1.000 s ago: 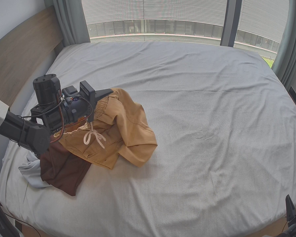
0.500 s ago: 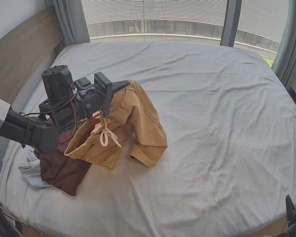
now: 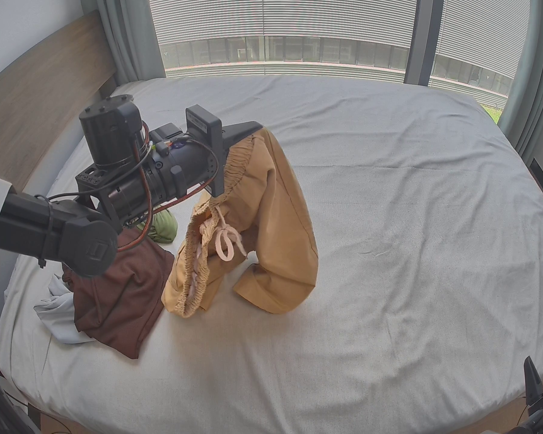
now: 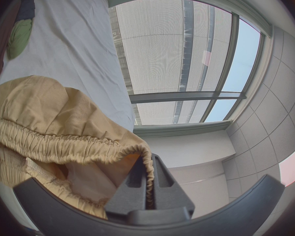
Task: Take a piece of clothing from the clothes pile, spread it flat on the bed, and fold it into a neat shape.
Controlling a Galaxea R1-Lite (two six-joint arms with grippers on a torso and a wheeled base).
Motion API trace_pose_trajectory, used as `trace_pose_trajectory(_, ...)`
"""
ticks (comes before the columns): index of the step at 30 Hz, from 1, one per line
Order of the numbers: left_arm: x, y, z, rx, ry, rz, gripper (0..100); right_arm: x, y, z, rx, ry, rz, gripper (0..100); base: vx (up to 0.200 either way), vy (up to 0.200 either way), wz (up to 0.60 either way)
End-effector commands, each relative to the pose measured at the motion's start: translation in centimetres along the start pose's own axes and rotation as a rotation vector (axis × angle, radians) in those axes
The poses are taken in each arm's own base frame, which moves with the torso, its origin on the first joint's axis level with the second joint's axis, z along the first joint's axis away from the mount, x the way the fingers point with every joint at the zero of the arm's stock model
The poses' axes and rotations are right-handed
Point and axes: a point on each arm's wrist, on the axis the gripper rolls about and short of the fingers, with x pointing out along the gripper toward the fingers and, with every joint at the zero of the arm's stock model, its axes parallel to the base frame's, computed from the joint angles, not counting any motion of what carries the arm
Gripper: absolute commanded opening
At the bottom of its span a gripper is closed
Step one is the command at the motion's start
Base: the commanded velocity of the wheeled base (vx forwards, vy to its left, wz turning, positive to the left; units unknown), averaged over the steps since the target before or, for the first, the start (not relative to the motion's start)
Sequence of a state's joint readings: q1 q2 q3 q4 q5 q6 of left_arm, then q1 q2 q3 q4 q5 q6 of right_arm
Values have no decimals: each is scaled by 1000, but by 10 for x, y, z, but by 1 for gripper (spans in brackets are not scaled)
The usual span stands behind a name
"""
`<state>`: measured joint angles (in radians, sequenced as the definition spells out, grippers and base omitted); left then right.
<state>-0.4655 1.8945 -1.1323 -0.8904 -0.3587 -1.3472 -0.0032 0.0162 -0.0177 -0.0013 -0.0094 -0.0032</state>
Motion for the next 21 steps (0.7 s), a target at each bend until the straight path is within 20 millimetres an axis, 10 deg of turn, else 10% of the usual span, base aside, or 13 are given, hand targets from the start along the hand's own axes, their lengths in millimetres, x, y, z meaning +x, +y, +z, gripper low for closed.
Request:
trace_pose_trajectory(1, 1, -17, -8, -9, 22, -47, 0, 0, 0, -5, 0, 1, 0, 100, 0, 0, 0)
trace_pose_trajectory(21, 28, -44, -45, -76, 110, -66, 0, 0, 0, -5, 0, 0, 0, 100, 0, 0, 0)
